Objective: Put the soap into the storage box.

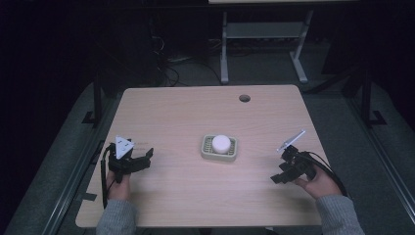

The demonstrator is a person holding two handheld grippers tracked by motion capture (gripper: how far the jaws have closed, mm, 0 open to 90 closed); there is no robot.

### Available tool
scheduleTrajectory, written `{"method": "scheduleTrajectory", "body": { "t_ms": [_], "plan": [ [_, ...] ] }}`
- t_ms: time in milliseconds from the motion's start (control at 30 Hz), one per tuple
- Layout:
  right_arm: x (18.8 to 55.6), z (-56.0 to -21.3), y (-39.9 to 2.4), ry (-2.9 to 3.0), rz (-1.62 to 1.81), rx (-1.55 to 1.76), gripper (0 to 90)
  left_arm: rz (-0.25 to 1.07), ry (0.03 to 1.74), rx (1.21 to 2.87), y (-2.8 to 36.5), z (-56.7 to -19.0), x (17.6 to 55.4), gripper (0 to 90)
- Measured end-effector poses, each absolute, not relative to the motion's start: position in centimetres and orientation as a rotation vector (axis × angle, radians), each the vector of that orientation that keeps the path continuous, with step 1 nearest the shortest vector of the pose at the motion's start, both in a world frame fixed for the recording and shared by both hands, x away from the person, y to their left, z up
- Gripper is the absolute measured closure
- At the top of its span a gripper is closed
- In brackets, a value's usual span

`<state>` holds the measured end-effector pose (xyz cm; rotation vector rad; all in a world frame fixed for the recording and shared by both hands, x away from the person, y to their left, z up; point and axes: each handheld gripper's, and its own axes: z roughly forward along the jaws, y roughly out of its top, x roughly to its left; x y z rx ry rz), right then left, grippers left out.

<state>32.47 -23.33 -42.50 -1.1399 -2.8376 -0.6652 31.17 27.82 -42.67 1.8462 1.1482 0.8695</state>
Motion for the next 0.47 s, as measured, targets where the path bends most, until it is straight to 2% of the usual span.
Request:
{"method": "scheduleTrajectory", "body": {
  "t_ms": [467],
  "plan": [
    [31.1, -42.9, -23.6, -2.839, -0.68, -1.149, 32.2, 0.874, 1.147, 1.85, 27.8, -42.7, 31.3, 14.8]
  ]
}}
